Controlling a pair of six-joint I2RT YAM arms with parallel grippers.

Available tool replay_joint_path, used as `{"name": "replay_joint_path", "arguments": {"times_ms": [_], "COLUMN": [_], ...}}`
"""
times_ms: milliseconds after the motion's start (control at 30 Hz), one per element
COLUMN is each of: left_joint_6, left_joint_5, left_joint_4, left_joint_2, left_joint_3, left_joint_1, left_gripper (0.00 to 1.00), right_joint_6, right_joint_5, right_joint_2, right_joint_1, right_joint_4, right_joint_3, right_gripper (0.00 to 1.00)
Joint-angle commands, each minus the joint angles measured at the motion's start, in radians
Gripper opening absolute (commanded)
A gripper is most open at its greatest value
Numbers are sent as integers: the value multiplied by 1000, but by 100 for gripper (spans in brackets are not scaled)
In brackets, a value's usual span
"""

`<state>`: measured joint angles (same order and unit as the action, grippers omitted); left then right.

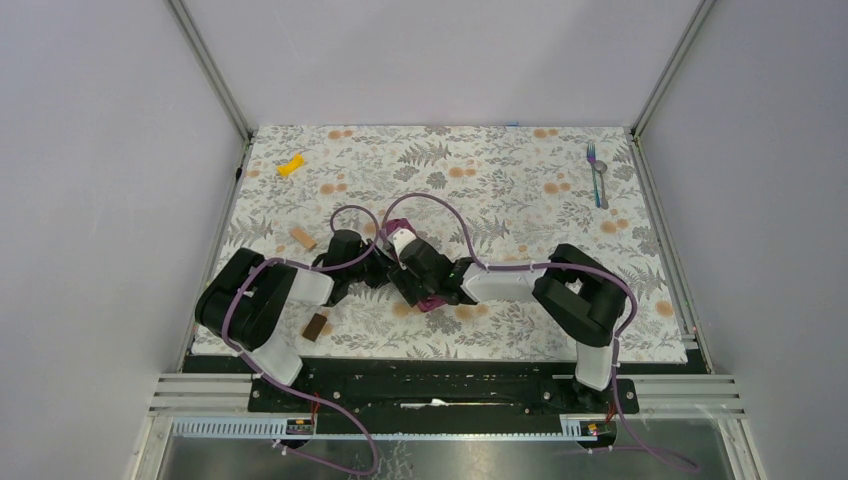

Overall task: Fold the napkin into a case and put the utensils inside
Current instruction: Pick up the smaller rectangle-folded napkin from the center of the board, then turn over the smaller rectangle-folded napkin at the center of the board.

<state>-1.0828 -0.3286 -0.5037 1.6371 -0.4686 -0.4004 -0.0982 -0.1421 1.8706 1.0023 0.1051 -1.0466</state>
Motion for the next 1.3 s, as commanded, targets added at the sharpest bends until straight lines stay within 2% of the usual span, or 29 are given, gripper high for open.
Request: {"name": "replay_joint_path", "arguments": {"times_ms": [0, 100, 333, 367, 433, 467, 533, 667, 800, 867, 967, 1133, 1200, 1267], "left_joint_6": [7, 8, 5, 8, 27, 43, 91, 251, 369, 405, 429, 432, 429, 423], "left_joint_5": [1, -3, -12, -13, -14, -8, 14, 109, 264, 321, 366, 335, 293, 264], "left_joint_4": [70, 81, 108, 117, 140, 157, 214, 461, 706, 785, 843, 841, 830, 802], "left_joint_2": [-16, -25, -65, -78, -112, -137, -203, -395, -602, -655, -707, -717, -694, -673], "left_joint_3": [17, 10, 6, 5, 1, 0, -11, -108, -202, -237, -255, -241, -235, -225], "left_joint_1": [4, 4, 4, 5, 6, 6, 11, 23, 29, 34, 37, 38, 37, 36], "left_gripper": [0, 0, 0, 2, 18, 26, 35, 47, 56, 58, 58, 57, 56, 55], "right_joint_6": [47, 42, -17, -23, -34, -43, -80, -219, -447, -588, -817, -1081, -1128, -1138], "right_joint_5": [-124, -211, -377, -380, -348, -316, -238, -35, 337, 470, 596, 667, 678, 689], "right_joint_2": [39, 65, 73, 64, 38, 22, -20, -117, -172, -164, -123, -29, -6, -7], "right_joint_1": [43, 70, 94, 94, 93, 93, 86, 41, -71, -125, -185, -283, -320, -353], "right_joint_4": [-11, -12, -13, -7, 14, 26, 48, 63, 208, 344, 635, 1098, 1204, 1236], "right_joint_3": [-44, -44, -51, -48, -35, -30, -12, 23, 112, 180, 303, 477, 534, 569], "right_gripper": [68, 58, 16, 10, 0, 0, 0, 0, 0, 0, 0, 0, 0, 0]}}
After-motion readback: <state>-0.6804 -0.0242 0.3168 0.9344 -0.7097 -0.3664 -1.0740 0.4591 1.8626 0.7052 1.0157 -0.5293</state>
